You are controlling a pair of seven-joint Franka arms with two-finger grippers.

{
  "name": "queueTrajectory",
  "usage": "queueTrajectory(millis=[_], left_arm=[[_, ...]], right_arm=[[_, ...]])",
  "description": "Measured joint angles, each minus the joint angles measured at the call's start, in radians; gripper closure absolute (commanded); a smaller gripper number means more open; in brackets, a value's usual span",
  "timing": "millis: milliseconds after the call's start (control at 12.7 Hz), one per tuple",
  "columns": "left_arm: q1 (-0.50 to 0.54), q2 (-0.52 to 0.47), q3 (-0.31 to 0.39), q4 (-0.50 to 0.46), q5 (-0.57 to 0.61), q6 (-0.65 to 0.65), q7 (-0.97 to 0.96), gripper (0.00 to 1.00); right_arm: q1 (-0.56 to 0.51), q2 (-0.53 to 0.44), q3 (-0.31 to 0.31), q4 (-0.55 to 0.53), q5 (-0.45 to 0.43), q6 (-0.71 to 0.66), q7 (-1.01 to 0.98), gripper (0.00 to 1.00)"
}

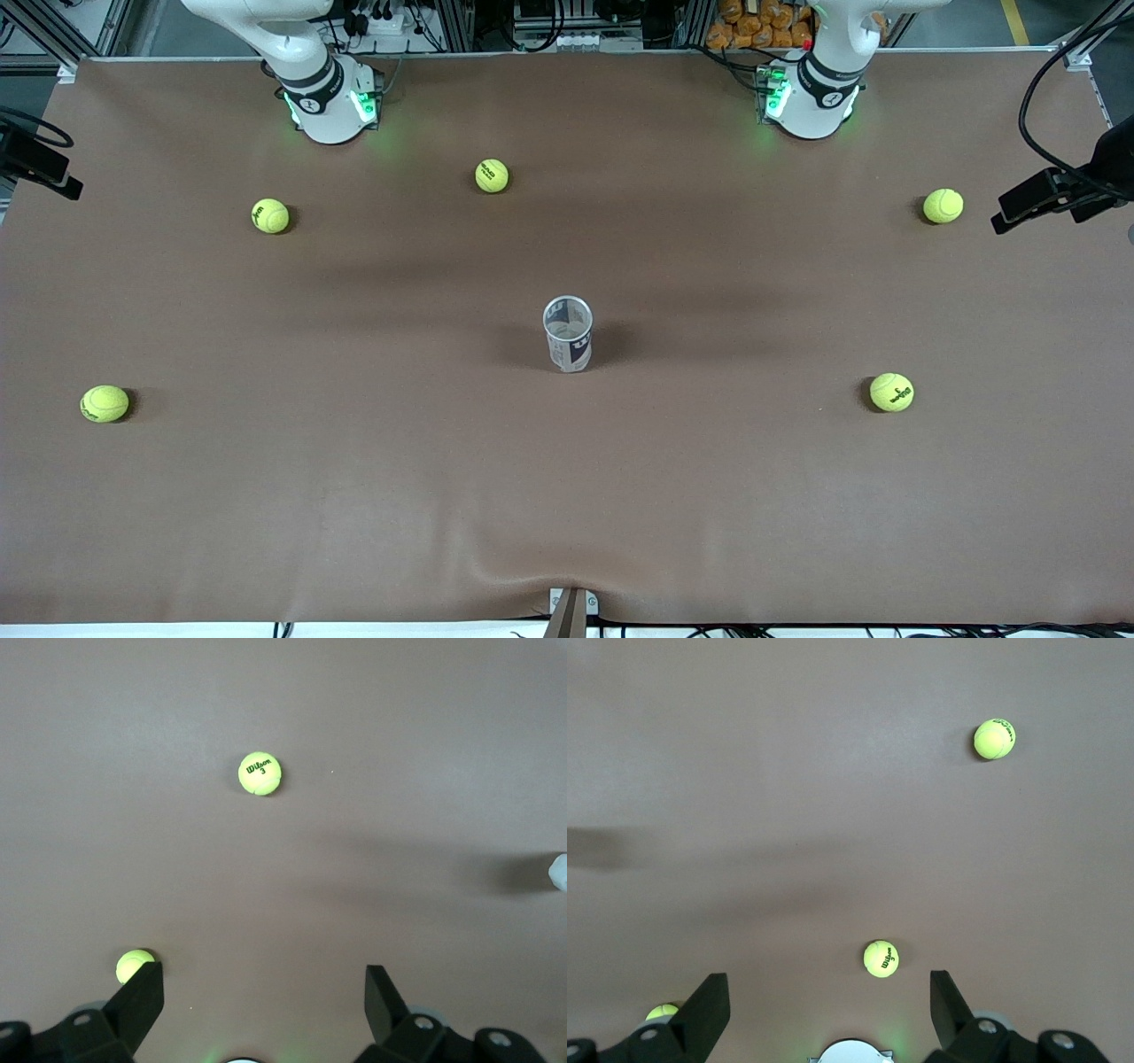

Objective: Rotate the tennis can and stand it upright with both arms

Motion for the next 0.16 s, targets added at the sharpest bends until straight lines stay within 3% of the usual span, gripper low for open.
queueTrajectory(millis=[157], left_arm=[[0.000,-0.008,-0.002,-0.001,0.000,0.000,0.020,0.00]], right_arm=[[0.000,0.000,0.000,0.000,0.000,0.000,0.000,0.00]])
